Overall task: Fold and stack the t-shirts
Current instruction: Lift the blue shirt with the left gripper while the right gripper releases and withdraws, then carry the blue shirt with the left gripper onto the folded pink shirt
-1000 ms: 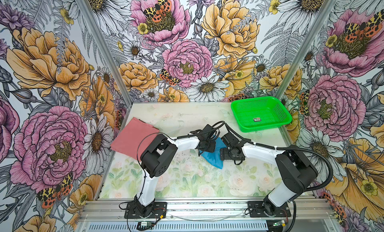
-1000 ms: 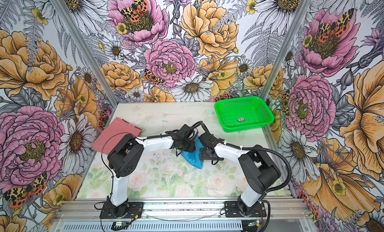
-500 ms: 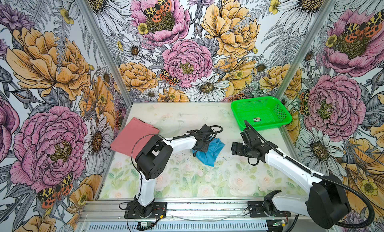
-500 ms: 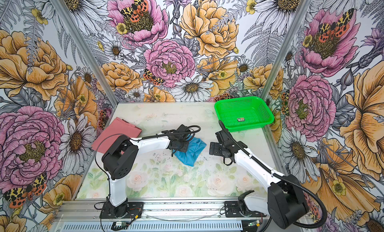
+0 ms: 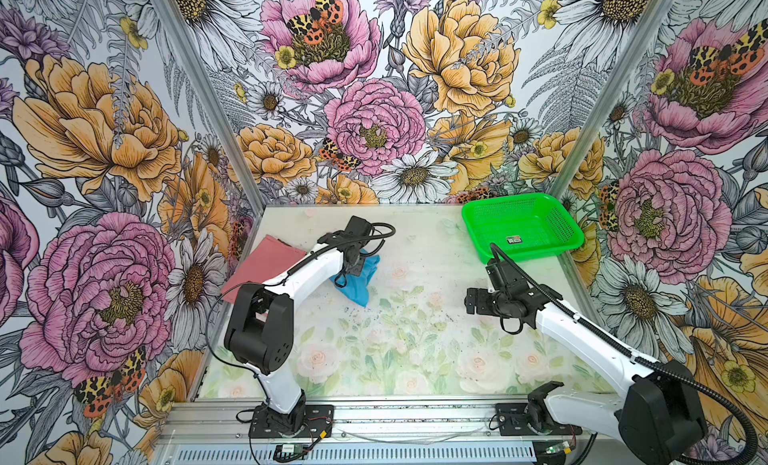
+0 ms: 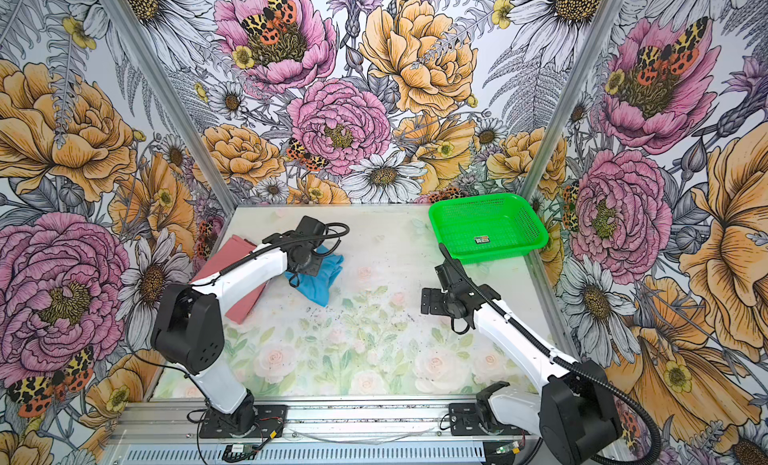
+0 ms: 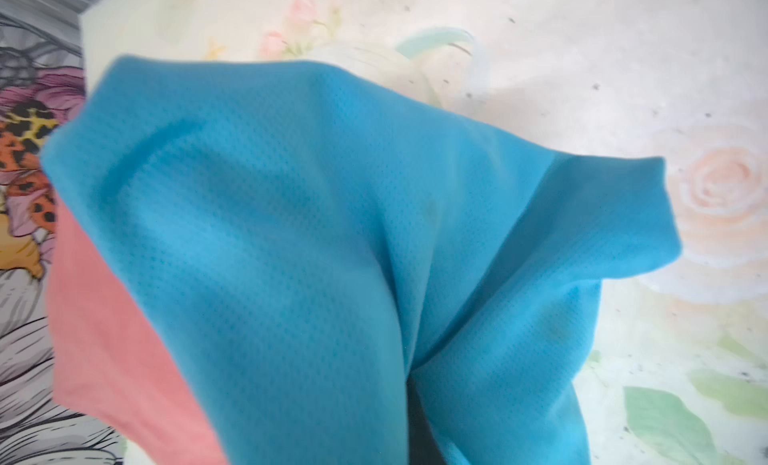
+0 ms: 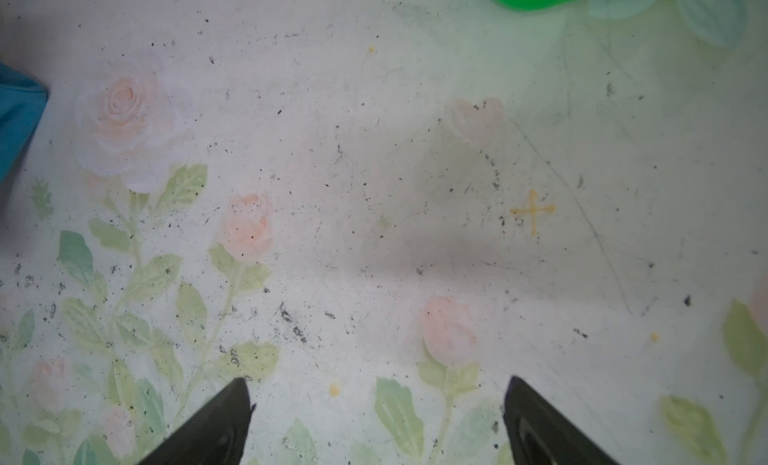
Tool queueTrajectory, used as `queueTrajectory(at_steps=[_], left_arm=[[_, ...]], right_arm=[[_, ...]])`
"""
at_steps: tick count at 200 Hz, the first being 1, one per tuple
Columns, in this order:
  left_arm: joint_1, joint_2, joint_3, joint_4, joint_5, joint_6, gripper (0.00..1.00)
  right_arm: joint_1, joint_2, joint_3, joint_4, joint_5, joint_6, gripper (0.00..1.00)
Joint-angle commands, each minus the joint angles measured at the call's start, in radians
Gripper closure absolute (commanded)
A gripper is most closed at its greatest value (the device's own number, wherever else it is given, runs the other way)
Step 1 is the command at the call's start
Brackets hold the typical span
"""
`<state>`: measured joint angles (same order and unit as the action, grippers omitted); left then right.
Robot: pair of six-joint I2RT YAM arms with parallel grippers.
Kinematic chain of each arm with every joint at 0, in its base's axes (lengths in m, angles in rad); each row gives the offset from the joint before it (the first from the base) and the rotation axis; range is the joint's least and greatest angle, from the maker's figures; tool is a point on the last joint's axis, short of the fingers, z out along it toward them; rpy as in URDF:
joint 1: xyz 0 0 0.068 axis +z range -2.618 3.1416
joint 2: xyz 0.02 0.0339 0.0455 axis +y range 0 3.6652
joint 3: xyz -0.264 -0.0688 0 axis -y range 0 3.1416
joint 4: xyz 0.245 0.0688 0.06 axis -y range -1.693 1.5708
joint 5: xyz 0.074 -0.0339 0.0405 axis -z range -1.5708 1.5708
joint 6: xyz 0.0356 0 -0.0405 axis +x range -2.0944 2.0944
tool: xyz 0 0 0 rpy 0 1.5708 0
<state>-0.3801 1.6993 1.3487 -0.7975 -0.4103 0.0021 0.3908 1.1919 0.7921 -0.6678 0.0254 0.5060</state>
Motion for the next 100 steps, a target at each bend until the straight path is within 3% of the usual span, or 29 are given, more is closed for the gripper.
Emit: queueTrajectory(at_steps=[1,62,79,100], left_arm=[[0.084,-0.033,0.033,-0.006,0.048,0.11,1.0],[0.274,-0.111,0.02,0.012,0.133,0.31,1.0],[0.349,-0.164,-0.032,0.069,0.255,0.357,1.0],[0.42,-0.188,-0.053,0.096,0.305,0.383,1.0]], right_arm=[[-0.011,-0.028,0.009,-0.007,-0.015,-0.023,0.04],[-0.027,-0.029,-0.006,-0.002,-0.018,-0.03,0.04],[-0.029,-0.022,-0.002,-0.003,-0.02,-0.035,0.04],[-0.03,-0.029,0.002,-0.006,-0.027,-0.04,0.04]])
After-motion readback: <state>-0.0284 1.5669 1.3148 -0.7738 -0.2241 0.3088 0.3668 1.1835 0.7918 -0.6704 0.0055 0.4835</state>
